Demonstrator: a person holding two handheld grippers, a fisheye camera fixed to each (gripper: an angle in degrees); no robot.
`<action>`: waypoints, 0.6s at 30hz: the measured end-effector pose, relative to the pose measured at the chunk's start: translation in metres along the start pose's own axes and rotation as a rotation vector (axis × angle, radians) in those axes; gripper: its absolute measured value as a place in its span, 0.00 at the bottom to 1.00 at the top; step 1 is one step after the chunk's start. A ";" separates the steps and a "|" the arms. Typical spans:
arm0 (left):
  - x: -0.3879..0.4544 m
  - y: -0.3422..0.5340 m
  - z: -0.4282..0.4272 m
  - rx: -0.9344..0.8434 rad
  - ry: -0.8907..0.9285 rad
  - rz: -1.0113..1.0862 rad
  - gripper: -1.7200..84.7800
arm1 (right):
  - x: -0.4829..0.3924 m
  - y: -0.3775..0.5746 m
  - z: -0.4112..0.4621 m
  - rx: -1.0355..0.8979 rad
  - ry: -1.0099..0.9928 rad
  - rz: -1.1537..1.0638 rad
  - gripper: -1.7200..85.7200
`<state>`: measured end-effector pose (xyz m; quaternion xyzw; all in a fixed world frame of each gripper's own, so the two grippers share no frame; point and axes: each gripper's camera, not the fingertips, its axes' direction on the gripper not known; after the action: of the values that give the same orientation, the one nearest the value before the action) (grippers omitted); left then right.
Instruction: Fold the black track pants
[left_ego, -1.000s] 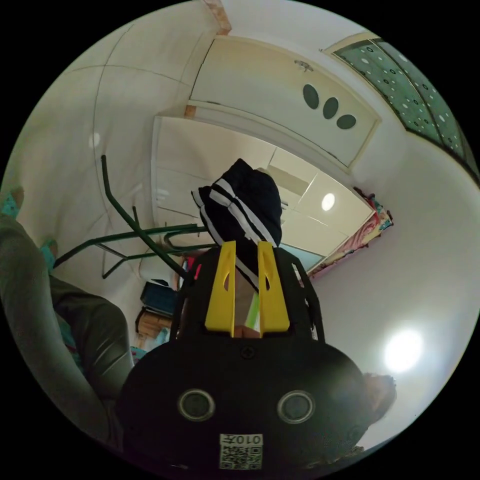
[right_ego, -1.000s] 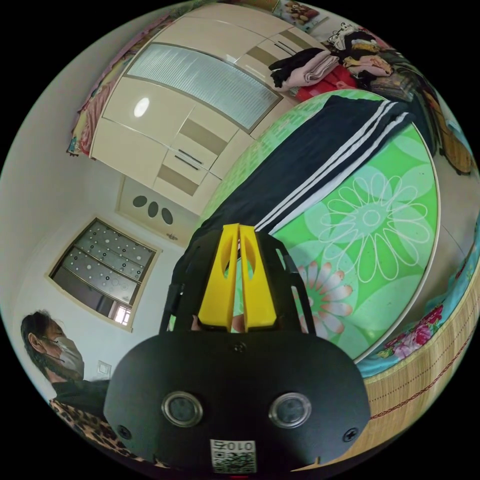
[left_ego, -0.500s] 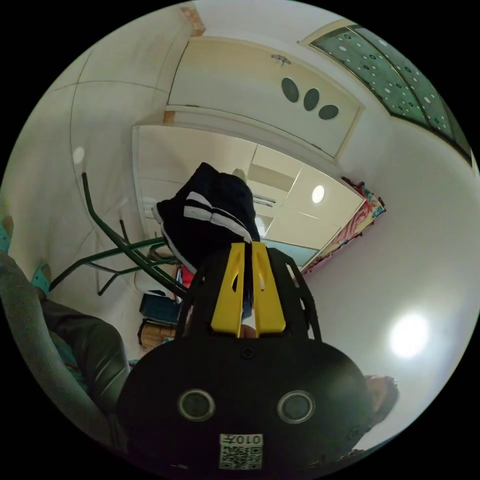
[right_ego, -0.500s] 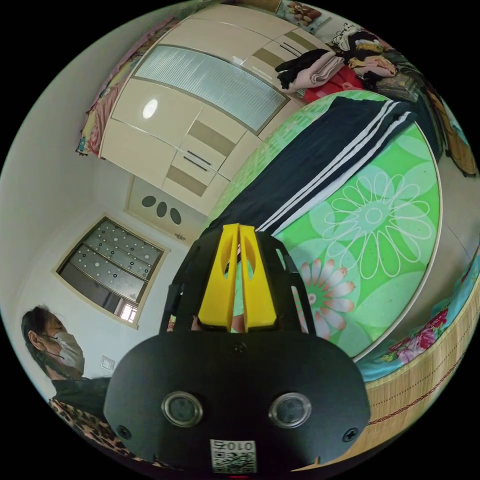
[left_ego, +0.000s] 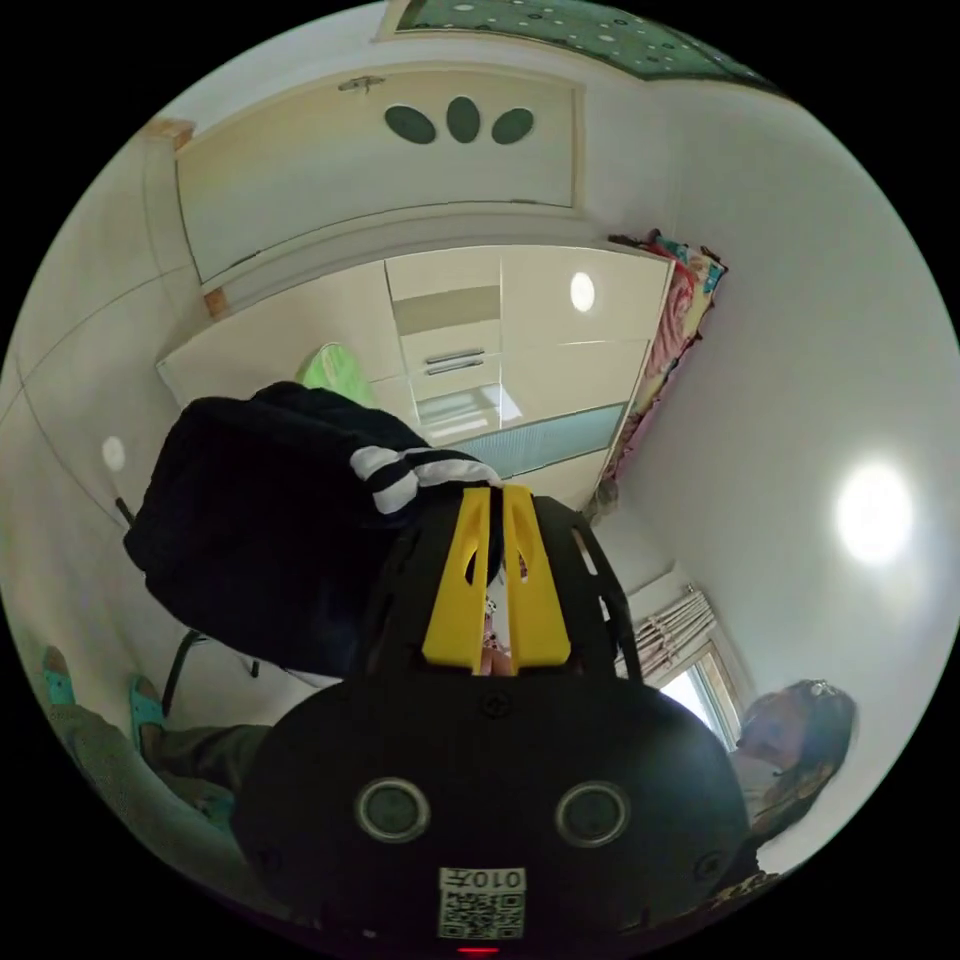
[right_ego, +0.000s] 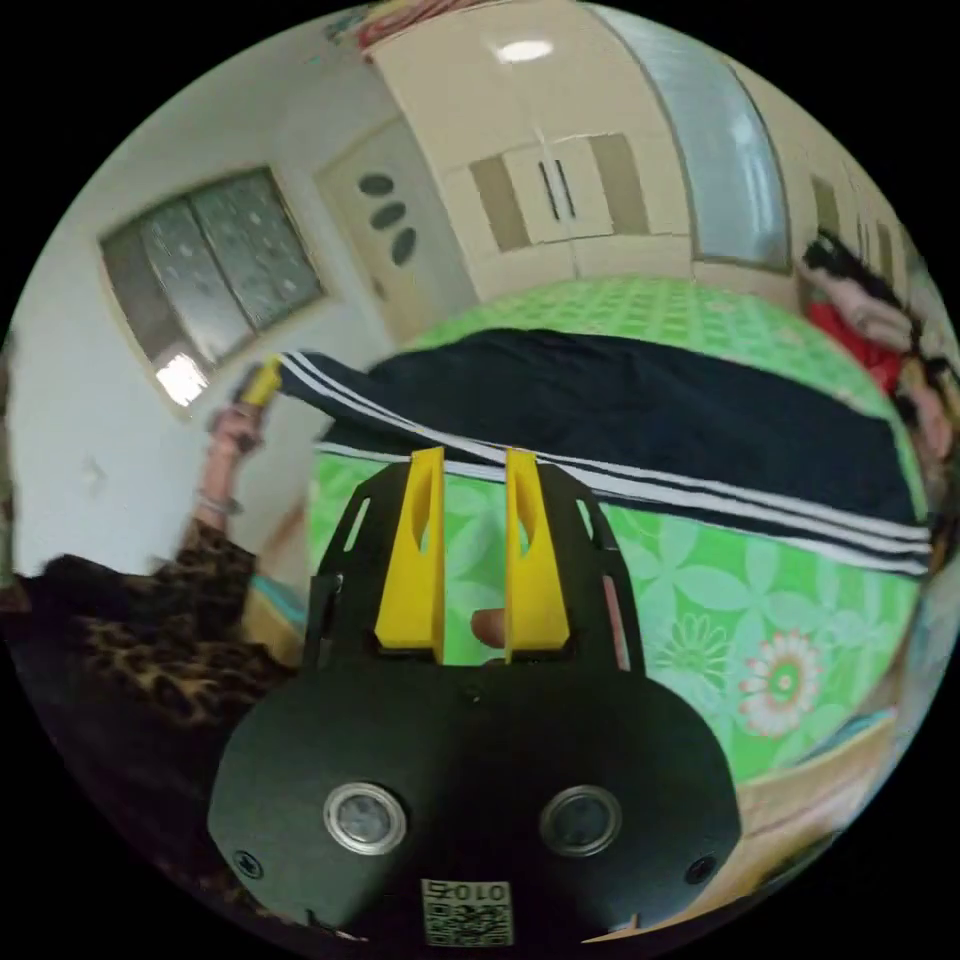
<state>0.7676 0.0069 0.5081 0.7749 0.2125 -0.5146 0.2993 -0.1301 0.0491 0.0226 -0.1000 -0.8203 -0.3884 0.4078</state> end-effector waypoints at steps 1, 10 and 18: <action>0.004 -0.001 0.008 0.008 -0.011 -0.001 0.02 | -0.006 -0.002 0.002 -0.010 0.087 -0.005 0.08; -0.001 -0.022 0.078 -0.061 0.020 0.038 0.02 | 0.058 -0.013 -0.014 0.068 -0.376 0.098 0.11; -0.005 -0.082 0.171 -0.148 -0.049 0.064 0.02 | 0.118 -0.047 0.006 -0.077 -0.588 0.511 0.14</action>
<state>0.5985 -0.0501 0.4432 0.7443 0.2175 -0.5064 0.3772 -0.2326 0.0034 0.0819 -0.4232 -0.8356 -0.2597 0.2348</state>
